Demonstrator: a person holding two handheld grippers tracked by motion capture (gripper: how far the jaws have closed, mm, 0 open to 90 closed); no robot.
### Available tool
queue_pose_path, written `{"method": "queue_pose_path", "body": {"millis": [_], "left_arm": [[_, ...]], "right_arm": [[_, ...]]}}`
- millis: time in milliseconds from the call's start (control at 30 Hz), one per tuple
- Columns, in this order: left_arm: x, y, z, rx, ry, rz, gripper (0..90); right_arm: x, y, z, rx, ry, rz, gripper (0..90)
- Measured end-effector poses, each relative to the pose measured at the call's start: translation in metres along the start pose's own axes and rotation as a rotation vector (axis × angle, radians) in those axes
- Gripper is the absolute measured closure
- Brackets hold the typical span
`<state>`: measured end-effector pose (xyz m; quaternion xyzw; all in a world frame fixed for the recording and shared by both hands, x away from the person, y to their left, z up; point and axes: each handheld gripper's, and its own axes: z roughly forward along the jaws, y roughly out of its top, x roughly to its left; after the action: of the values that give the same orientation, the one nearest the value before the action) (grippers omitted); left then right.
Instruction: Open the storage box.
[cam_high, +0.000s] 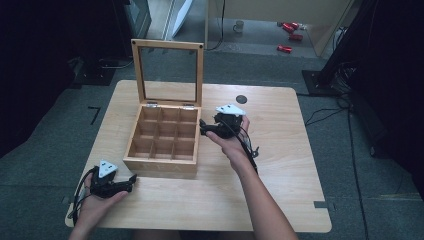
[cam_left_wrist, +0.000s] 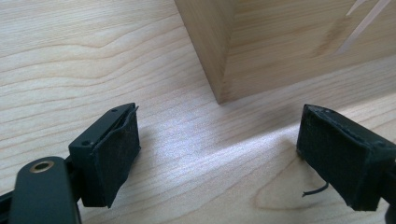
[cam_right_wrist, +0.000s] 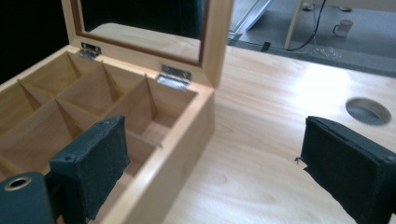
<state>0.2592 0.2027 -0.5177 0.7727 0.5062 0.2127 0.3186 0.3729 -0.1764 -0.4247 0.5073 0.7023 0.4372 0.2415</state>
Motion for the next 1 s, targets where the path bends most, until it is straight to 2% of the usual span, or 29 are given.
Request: {"method": "queue_pose_path", "body": {"millis": [167, 233, 600, 867, 1000], "left_arm": [[0.000, 0.000, 0.000, 0.001, 0.000, 0.001, 13.9], [0.000, 0.000, 0.000, 0.001, 0.001, 0.001, 14.0], [0.000, 0.000, 0.000, -0.001, 0.001, -0.001, 14.2], [0.000, 0.000, 0.000, -0.001, 0.003, -0.002, 14.4], [0.000, 0.000, 0.000, -0.001, 0.003, -0.002, 14.6]], "right_arm": [[-0.009, -0.015, -0.012, 0.009, -0.005, -0.004, 7.4], [-0.015, -0.023, -0.019, 0.008, -0.012, 0.011, 7.7], [-0.037, -0.055, -0.037, 0.037, -0.052, 0.015, 7.9], [-0.063, -0.079, -0.057, 0.041, -0.095, 0.065, 8.2], [-0.071, -0.086, -0.063, 0.042, -0.109, 0.072, 8.3]]}}
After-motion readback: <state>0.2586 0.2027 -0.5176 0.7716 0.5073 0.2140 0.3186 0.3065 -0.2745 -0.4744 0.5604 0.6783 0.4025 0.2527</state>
